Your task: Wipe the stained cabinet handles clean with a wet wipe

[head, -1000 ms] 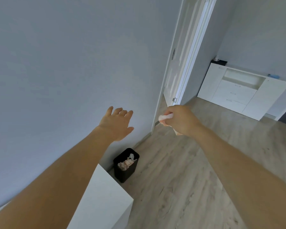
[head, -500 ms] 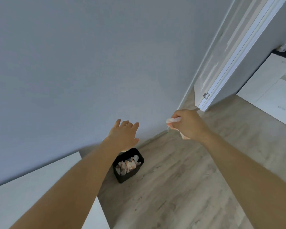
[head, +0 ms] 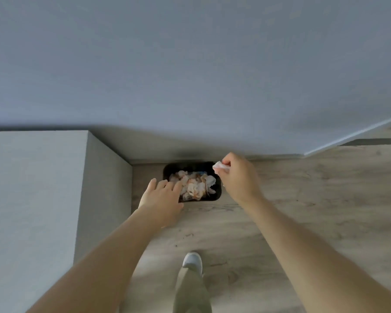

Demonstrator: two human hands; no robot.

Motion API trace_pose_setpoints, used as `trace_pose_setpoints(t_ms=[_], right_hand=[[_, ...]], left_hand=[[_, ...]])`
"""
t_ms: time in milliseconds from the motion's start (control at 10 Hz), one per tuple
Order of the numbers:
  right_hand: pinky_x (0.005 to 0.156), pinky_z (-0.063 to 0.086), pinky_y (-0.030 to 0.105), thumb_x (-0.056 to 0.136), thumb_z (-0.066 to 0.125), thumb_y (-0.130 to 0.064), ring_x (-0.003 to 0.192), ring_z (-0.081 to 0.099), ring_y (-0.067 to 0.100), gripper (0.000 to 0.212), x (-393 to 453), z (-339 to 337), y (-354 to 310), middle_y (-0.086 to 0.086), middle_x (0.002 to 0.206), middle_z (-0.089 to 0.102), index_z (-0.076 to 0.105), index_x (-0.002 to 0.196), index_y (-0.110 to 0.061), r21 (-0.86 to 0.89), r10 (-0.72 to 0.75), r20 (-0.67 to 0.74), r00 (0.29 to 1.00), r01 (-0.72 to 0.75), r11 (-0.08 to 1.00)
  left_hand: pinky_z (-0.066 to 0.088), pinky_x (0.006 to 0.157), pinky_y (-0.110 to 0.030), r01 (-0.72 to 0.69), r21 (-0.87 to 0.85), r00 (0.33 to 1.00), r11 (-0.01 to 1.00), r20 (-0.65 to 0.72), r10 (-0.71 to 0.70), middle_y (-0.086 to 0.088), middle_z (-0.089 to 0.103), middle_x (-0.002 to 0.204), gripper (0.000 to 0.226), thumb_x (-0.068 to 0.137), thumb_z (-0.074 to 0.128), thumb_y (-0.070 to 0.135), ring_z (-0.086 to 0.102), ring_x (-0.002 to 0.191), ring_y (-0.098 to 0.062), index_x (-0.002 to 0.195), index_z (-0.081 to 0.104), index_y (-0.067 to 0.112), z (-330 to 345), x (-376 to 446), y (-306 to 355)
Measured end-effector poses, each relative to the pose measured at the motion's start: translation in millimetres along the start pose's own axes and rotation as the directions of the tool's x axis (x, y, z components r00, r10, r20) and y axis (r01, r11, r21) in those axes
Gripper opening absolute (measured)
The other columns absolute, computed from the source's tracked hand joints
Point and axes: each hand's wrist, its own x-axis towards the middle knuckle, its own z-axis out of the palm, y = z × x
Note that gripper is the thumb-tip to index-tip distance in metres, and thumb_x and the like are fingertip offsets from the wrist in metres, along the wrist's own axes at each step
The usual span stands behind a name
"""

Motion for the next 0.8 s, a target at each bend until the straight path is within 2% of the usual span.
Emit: trace_pose_setpoints(t_ms=[100,200,300,400,500,600,700,800], right_hand=[[0.059,0.041,0.033,0.092,0.056,-0.022,0.076,0.054,0.028,0.020,25.0,57.8,34.7,0.009,0.084,0.058,0.054,0.086,-0.004,-0.006,-0.032,0.071,0.997,0.033,0.999],[0.056,0.037,0.029,0.093,0.056,-0.025,0.075,0.054,0.022,0.017,44.9,104.7,61.9,0.005,0.087,0.058,0.054,0.088,-0.008,-0.045,-0.069,0.110,0.992,0.074,0.996],[0.059,0.044,0.032,0.092,0.057,-0.024,0.079,0.056,0.022,0.014,58.2,137.4,78.6,0.005,0.091,0.059,0.057,0.093,-0.010,-0.087,-0.111,0.149,0.983,0.125,0.988],[0.064,0.044,0.031,0.091,0.059,-0.021,0.090,0.058,0.025,0.021,62.0,154.8,86.3,0.007,0.104,0.059,0.058,0.108,-0.010,-0.126,-0.150,0.197,0.969,0.177,0.976],[0.064,0.040,0.030,0.092,0.057,-0.022,0.093,0.058,0.026,0.025,59.3,153.3,85.2,0.008,0.109,0.058,0.058,0.114,-0.010,-0.134,-0.160,0.230,0.960,0.194,0.972],[0.068,0.045,0.033,0.092,0.056,-0.023,0.097,0.057,0.026,0.027,53.6,138.6,76.7,0.007,0.111,0.058,0.057,0.116,-0.009,-0.163,-0.190,0.247,0.950,0.234,0.959],[0.079,0.051,0.037,0.091,0.058,-0.019,0.103,0.057,0.023,0.029,45.7,109.6,53.9,0.006,0.116,0.059,0.056,0.119,-0.010,-0.161,-0.176,0.241,0.954,0.218,0.962],[0.081,0.051,0.036,0.091,0.059,-0.023,0.104,0.057,0.022,0.033,25.9,79.5,25.2,0.005,0.116,0.060,0.055,0.122,-0.011,-0.164,-0.199,0.198,0.960,0.232,0.959]], left_hand=[[0.013,0.116,-0.041,0.050,0.030,0.998,0.998,0.047,-0.052,-0.005,0.034,0.148,0.058,0.101,0.032,0.041,0.025,0.140,-0.024,0.150,0.014,0.014,38.8,38.2,3.6],[0.018,0.115,-0.041,0.076,0.046,0.995,0.996,0.068,-0.079,-0.006,0.037,0.147,0.058,0.101,0.032,0.041,0.029,0.137,-0.024,0.150,0.015,0.014,68.9,69.9,1.7],[0.020,0.113,-0.041,0.100,0.058,0.992,0.993,0.073,-0.104,-0.007,0.039,0.145,0.057,0.101,0.032,0.041,0.033,0.135,-0.025,0.149,0.016,0.014,93.7,90.4,-0.7],[0.021,0.111,-0.040,0.105,0.081,0.990,0.991,0.085,-0.112,-0.008,0.041,0.142,0.054,0.101,0.030,0.039,0.034,0.133,-0.026,0.147,0.018,0.014,111.0,96.7,-4.5],[0.020,0.112,-0.040,0.122,0.084,0.986,0.989,0.106,-0.131,-0.007,0.040,0.144,0.054,0.101,0.030,0.038,0.034,0.134,-0.025,0.148,0.018,0.014,113.0,93.4,-10.3],[0.021,0.111,-0.040,0.133,0.080,0.989,0.988,0.050,-0.138,-0.006,0.042,0.142,0.050,0.101,0.031,0.037,0.035,0.132,-0.025,0.145,0.023,0.015,104.0,82.5,-14.5],[0.021,0.110,-0.040,0.123,0.090,0.992,0.988,-0.029,-0.120,-0.005,0.044,0.139,0.047,0.100,0.033,0.038,0.037,0.130,-0.024,0.141,0.028,0.016,79.9,64.3,-22.5],[0.019,0.112,-0.039,0.106,0.091,0.991,0.990,-0.093,-0.097,-0.004,0.041,0.142,0.050,0.100,0.035,0.040,0.034,0.133,-0.023,0.143,0.026,0.015,59.8,29.7,-33.8]])
